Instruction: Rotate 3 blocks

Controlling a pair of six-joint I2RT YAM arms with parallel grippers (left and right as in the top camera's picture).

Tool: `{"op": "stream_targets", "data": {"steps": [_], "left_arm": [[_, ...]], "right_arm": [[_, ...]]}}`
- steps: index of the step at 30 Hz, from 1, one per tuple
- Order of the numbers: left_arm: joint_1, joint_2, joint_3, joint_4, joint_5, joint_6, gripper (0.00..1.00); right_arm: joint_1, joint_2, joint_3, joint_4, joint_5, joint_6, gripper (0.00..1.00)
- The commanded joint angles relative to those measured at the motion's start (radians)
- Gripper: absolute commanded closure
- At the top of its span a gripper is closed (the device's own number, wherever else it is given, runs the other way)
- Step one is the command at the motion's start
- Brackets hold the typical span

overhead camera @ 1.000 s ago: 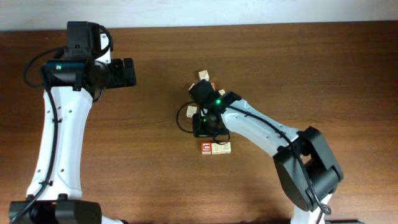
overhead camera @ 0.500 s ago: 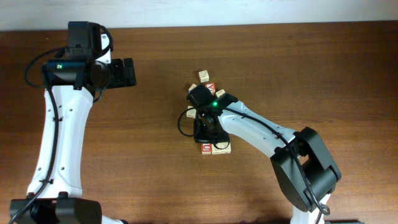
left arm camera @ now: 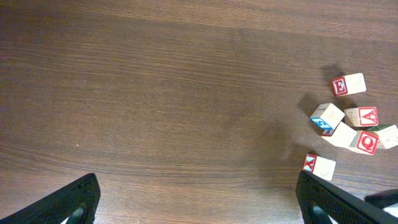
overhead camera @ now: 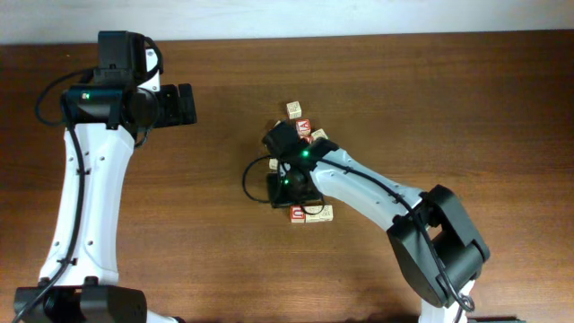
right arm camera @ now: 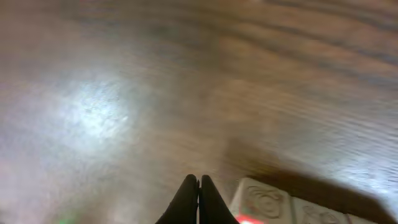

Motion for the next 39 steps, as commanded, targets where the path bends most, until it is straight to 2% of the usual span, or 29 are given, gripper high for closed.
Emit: {"op": "stream_targets", "data": {"steps": [1, 7, 19, 23, 25, 28, 29, 30, 32, 33, 34, 35, 36, 38, 39], "left_arm": [[0.002, 0.007, -0.001, -0.001, -0.008, -0.012, 0.01], [0.002, 0.007, -0.001, -0.008, -0.008, -0.012, 0.01], [0.002, 0.007, -0.001, -0.008, -0.008, -0.012, 0.01], [0.002, 0.007, -0.001, -0.005, -0.008, -0.012, 0.01], [0.002, -0.012, 0.009, -0.041, -0.006, -0.013, 0.01], [0.002, -0.077, 0.0, -0.205, 0.183, -0.013, 0.01], [-0.001, -0.081, -0.07, -0.214, 0.269, -0.013, 0.02], [-0.001, -0.084, -0.185, -0.159, 0.349, -0.048, 0.03], [-0.028, -0.089, -0.421, -0.01, 0.414, -0.122, 0.14], [-0.056, -0.089, -0.524, 0.06, 0.422, -0.152, 0.25], [-0.092, -0.089, -0.599, 0.125, 0.443, -0.167, 0.47], [-0.124, -0.089, -0.64, 0.165, 0.442, -0.193, 0.82], [-0.154, -0.089, -0.669, 0.195, 0.439, -0.223, 1.0], [-0.238, -0.089, -0.753, 0.313, 0.44, -0.338, 1.0], [-0.274, -0.089, -0.79, 0.373, 0.458, -0.349, 1.0]], "right_arm": [[0.032, 0.017, 0.008, -0.026, -0.023, -0.005, 0.95], [0.032, 0.017, 0.008, -0.113, 0.059, 0.142, 0.96], [0.032, 0.017, 0.008, -0.139, 0.102, 0.209, 0.96], [0.031, -0.055, 0.188, -0.15, 0.091, 0.091, 0.96], [-0.038, -0.187, 0.36, -0.271, 0.085, 0.026, 0.95], [-0.282, -0.402, 0.391, -0.439, -0.043, -0.148, 0.96], [-0.377, -0.434, 0.39, -0.534, -0.076, -0.227, 0.96], [-0.433, -0.432, 0.368, -0.614, -0.088, -0.295, 0.96], [-0.448, -0.432, 0.243, -0.576, -0.11, -0.305, 0.96], [-0.448, -0.432, 0.154, -0.526, -0.15, -0.305, 0.96], [-0.448, -0.432, 0.081, -0.472, -0.178, -0.305, 0.96], [-0.448, -0.431, 0.024, -0.423, -0.18, -0.304, 0.96], [-0.448, -0.428, -0.008, -0.394, -0.18, -0.304, 0.91], [-0.446, -0.426, -0.01, -0.386, -0.18, -0.304, 0.82], [-0.446, -0.426, -0.01, -0.389, -0.179, -0.277, 0.68]]}}
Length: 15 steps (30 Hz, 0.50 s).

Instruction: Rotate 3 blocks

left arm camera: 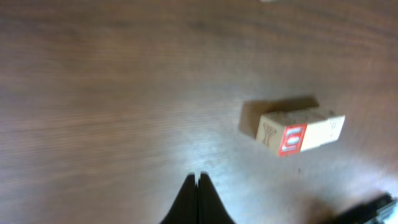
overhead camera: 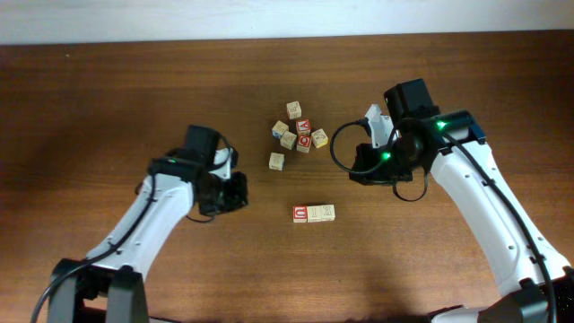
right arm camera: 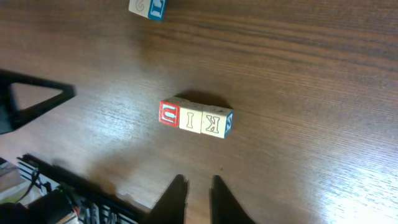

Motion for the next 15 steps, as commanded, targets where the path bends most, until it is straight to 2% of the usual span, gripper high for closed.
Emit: {"op": "stream_targets", "data": {"steps": [1, 2, 7, 9, 15], "left_arm": [[-0.089, -0.007, -0.092, 0.127, 0.061, -0.089, 1.0], [-0.121, -0.005, -0.115, 0.208, 0.086, -0.09, 1.0], [-0.164, 0.069, -0.122, 0.354, 0.127, -0.161, 1.0], [-0.194, 0.151, -0.122, 0.376, 0.181, -0.183, 1.0], [-0.243, 0.162, -0.122, 0.393, 0.171, -0.203, 1.0]], "right_arm": [[-0.002, -0.008, -0.012, 0.002, -0.014, 0.021, 0.7], [-0.002, -0.008, -0.046, 0.024, -0.015, 0.021, 0.96], [-0.002, -0.008, -0.208, 0.168, -0.033, 0.029, 0.96], [-0.003, -0.008, -0.269, 0.241, -0.033, 0.074, 0.96], [-0.002, -0.008, -0.401, 0.348, -0.034, 0.153, 0.96]]}}
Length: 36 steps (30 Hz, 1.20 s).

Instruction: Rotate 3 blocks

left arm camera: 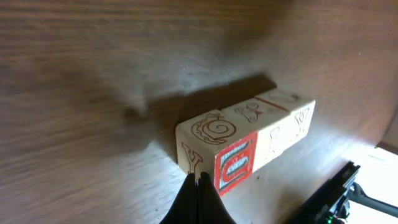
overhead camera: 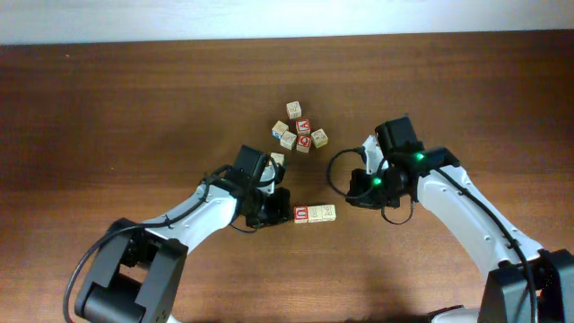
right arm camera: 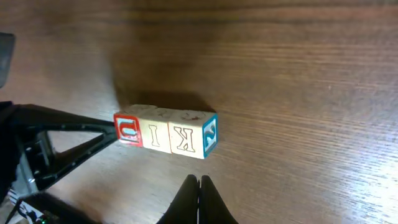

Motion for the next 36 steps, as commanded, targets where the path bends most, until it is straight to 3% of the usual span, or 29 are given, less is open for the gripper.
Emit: {"op": "stream_targets", "data": {"steps": [1, 6, 9, 13, 36], "left_arm": [[-0.011, 0.005, -0.006, 0.005, 0.006, -0.014, 1.0], [-0.019, 0.005, -0.006, 0.013, -0.024, -0.014, 1.0], [-0.019, 0.005, -0.006, 0.025, -0.024, -0.014, 1.0], [-0.019, 0.005, -0.006, 0.033, -0.023, -0.014, 1.0], [-0.019, 0.005, -0.006, 0.035, -0.024, -0.032, 1.0]], "right_arm": [[-0.001, -0.006, -0.055, 0.014, -0.005, 0.017, 0.96], [-0.001, -0.005, -0.089, 0.034, -0.005, 0.005, 0.96], [-0.001, 0.021, -0.195, 0.202, -0.054, -0.021, 0.96], [-0.002, 0.134, -0.202, 0.298, -0.133, -0.065, 0.96], [0.054, 0.103, -0.133, 0.259, -0.192, -0.105, 0.96]]}}
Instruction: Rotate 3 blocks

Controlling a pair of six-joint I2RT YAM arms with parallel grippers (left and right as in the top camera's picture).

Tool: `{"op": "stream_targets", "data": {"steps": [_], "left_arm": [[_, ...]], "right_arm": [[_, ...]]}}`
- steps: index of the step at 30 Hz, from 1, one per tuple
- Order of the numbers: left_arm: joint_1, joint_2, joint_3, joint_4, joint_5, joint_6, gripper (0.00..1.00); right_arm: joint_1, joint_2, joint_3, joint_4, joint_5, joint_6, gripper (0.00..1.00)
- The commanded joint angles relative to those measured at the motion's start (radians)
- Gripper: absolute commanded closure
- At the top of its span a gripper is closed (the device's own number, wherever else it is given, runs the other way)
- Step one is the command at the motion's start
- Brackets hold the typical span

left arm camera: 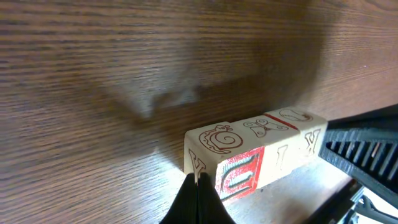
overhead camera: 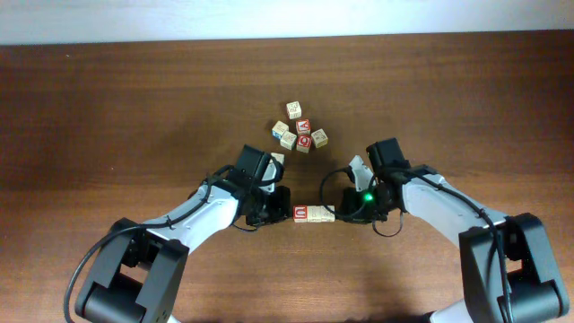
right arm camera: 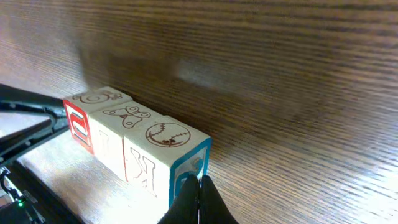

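Three wooden letter blocks lie in one row at the table's middle. In the left wrist view the red "U" block is the near end, and my left gripper is shut with its tips against that end. From the right wrist the "K" block is nearest. My right gripper is shut, tips pressed on its blue-framed end face. Overhead, the left gripper and right gripper sit at opposite ends of the row.
Several loose letter blocks are clustered behind the row. One more block lies beside my left arm. The brown wooden table stretches out on all sides.
My right gripper has come in from the right and lower, so its shut tips now touch the row's blue end. The left gripper stays at the red end.
First my right arm reached over the row with shut fingers while the left arm was far off at the back left. Then both arms stood apart from the row, left shut, right slightly open. Later the left tips met the red end, and now both ends are touched.
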Motion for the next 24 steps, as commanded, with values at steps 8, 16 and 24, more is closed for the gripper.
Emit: {"op": "stream_targets", "data": {"steps": [8, 16, 24], "left_arm": [[-0.008, 0.005, -0.006, 0.007, 0.03, -0.006, 1.0], [-0.008, 0.005, -0.006, 0.01, 0.03, -0.006, 1.0], [-0.008, 0.005, -0.006, 0.01, 0.031, -0.006, 1.0]], "right_arm": [[0.096, -0.066, 0.096, -0.05, -0.05, -0.002, 0.96], [0.175, -0.066, 0.147, -0.069, -0.029, 0.024, 0.96], [0.207, -0.066, 0.153, -0.068, -0.028, 0.036, 0.96]]}}
